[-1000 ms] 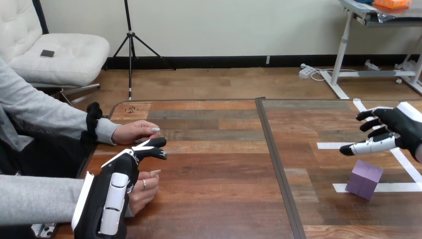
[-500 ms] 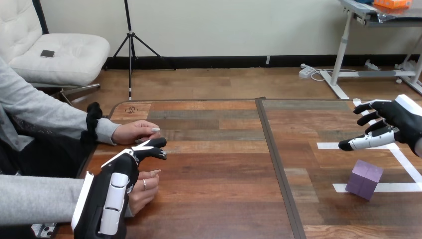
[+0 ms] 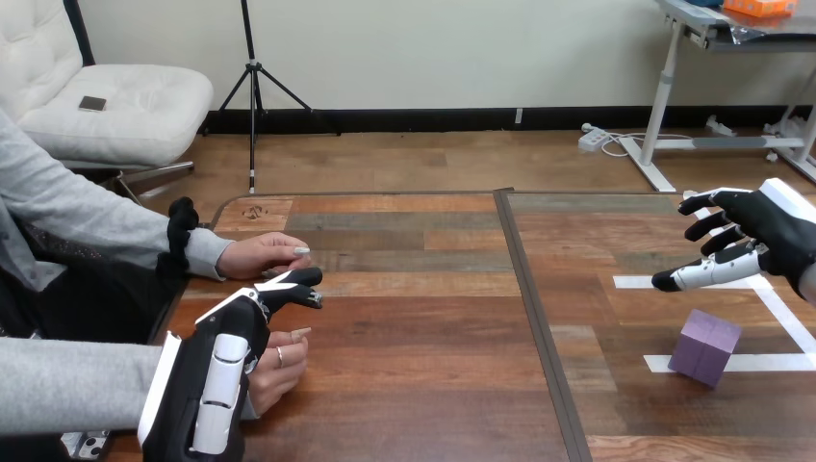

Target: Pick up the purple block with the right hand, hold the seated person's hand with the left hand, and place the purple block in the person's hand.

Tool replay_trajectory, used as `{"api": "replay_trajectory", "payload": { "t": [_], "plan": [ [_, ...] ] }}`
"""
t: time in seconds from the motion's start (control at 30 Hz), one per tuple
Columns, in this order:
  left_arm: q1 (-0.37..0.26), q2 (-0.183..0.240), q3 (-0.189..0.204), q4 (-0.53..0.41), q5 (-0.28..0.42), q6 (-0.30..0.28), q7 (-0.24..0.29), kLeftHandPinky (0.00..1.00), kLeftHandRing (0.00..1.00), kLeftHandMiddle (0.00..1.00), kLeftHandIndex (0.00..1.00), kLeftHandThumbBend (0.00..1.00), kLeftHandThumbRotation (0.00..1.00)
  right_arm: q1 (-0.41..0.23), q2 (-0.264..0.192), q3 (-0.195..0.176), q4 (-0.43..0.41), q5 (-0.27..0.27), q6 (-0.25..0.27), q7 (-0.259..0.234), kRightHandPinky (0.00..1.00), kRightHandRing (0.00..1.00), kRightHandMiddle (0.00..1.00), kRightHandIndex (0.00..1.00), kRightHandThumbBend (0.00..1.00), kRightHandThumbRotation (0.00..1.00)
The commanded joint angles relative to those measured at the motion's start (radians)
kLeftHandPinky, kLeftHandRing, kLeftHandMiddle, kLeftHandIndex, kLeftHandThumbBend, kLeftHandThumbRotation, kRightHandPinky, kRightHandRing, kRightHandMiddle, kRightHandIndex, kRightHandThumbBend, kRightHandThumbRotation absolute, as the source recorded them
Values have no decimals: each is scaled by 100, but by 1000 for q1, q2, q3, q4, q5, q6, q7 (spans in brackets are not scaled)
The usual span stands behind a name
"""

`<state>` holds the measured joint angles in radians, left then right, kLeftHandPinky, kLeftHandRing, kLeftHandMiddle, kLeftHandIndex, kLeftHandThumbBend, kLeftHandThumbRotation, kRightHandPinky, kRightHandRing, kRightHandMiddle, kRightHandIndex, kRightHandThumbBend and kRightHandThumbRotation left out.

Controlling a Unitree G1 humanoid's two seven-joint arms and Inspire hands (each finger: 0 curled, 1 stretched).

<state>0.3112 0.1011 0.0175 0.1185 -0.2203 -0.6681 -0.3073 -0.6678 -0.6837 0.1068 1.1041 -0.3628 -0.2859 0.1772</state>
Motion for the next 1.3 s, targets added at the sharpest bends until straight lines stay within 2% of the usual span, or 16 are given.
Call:
{"api": "replay_trajectory", "payload": {
  "t": [0.0, 0.3, 0.43, 0.6, 1.27],
  "plan": [
    [-58, 2, 10, 0, 0, -17, -8, 92, 84, 77, 57, 55, 100, -2, -32, 2, -53, 1, -22, -3, 65, 78, 80, 81, 100, 18],
    [-52, 4, 9, -15, -4, 0, -10, 92, 84, 77, 57, 56, 100, 26, -25, 9, -64, -3, -22, 8, 71, 81, 83, 82, 100, 20],
    [-56, 4, 11, -5, -6, -13, -15, 92, 85, 77, 57, 56, 100, 36, -23, 14, -66, -8, -10, 20, 73, 82, 84, 83, 100, 20],
    [-56, 6, 13, -5, -10, -12, -20, 92, 85, 77, 57, 55, 100, 46, -24, 28, -60, -26, -15, 5, 76, 85, 86, 84, 100, 20],
    [-58, 5, 18, 1, -9, -18, -26, 90, 85, 78, 56, 57, 100, 88, -29, 45, -60, -45, -22, -7, 74, 84, 86, 83, 100, 16]
  ]
}}
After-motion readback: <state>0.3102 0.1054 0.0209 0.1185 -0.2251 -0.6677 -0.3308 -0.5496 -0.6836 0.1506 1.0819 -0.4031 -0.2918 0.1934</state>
